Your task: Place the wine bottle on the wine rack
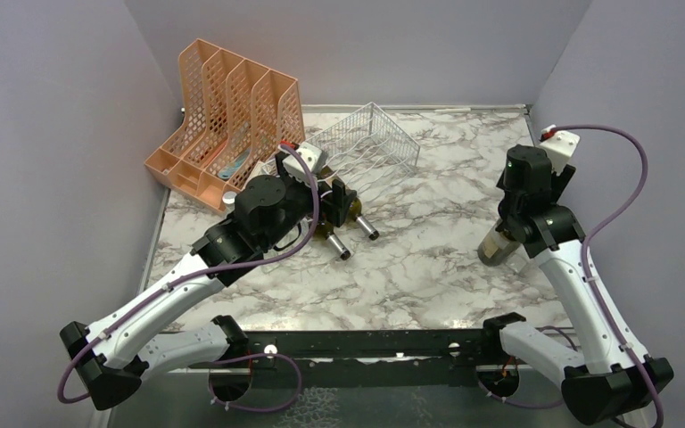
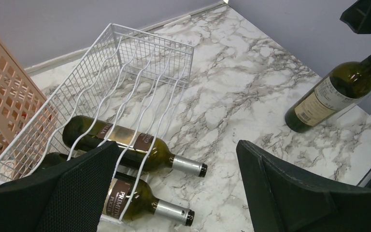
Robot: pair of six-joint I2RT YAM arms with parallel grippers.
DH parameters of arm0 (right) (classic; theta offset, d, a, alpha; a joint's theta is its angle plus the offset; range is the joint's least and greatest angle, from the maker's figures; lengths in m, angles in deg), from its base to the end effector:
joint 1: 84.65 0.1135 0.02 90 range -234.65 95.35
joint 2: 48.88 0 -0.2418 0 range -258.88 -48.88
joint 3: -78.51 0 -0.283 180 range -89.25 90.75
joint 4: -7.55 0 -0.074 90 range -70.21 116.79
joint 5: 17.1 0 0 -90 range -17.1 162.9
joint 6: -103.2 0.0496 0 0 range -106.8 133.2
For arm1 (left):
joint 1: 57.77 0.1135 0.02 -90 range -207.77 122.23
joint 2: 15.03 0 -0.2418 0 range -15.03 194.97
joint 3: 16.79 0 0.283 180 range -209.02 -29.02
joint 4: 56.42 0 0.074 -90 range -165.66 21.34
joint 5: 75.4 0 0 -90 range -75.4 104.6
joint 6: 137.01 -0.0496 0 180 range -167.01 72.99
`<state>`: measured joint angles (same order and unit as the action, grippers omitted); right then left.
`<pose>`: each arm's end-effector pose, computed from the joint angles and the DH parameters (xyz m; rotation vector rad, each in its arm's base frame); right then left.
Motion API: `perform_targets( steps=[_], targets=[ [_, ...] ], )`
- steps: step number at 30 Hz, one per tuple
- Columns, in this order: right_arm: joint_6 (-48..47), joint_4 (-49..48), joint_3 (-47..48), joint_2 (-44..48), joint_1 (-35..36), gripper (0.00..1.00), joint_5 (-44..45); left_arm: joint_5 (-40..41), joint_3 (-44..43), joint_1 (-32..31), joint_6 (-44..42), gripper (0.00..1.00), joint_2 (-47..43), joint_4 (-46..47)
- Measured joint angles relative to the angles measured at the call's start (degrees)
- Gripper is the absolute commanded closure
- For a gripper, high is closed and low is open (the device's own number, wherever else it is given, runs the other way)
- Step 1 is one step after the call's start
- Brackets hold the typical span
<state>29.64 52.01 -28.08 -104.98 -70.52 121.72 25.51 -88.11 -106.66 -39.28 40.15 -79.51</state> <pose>0.2518 0.0249 0.3497 0.5468 1.8279 -0.5087 0.1883 -0.2015 0.3758 0.4677 1.6588 -0.5768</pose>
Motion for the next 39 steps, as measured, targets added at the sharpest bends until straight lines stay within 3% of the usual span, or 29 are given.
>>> perform_targets(
  steps=[24, 36, 39],
  targets=[
    [-0.57, 1.01, -0.04, 4.04, 0.00, 0.26, 0.04, -0.59, 0.00, 0.00, 1.11, 0.01, 0.28, 0.00],
    [1.79, 2.43, -3.56, 4.44, 0.00, 0.37, -1.07, -0.81, 0.00, 0.00, 1.38, 0.01, 0.35, 0.00],
    [1.99, 2.67, -4.50, 5.05, 0.00, 0.47, -1.31, -0.85, 0.00, 0.00, 1.42, 0.01, 0.42, -0.02]
  ],
)
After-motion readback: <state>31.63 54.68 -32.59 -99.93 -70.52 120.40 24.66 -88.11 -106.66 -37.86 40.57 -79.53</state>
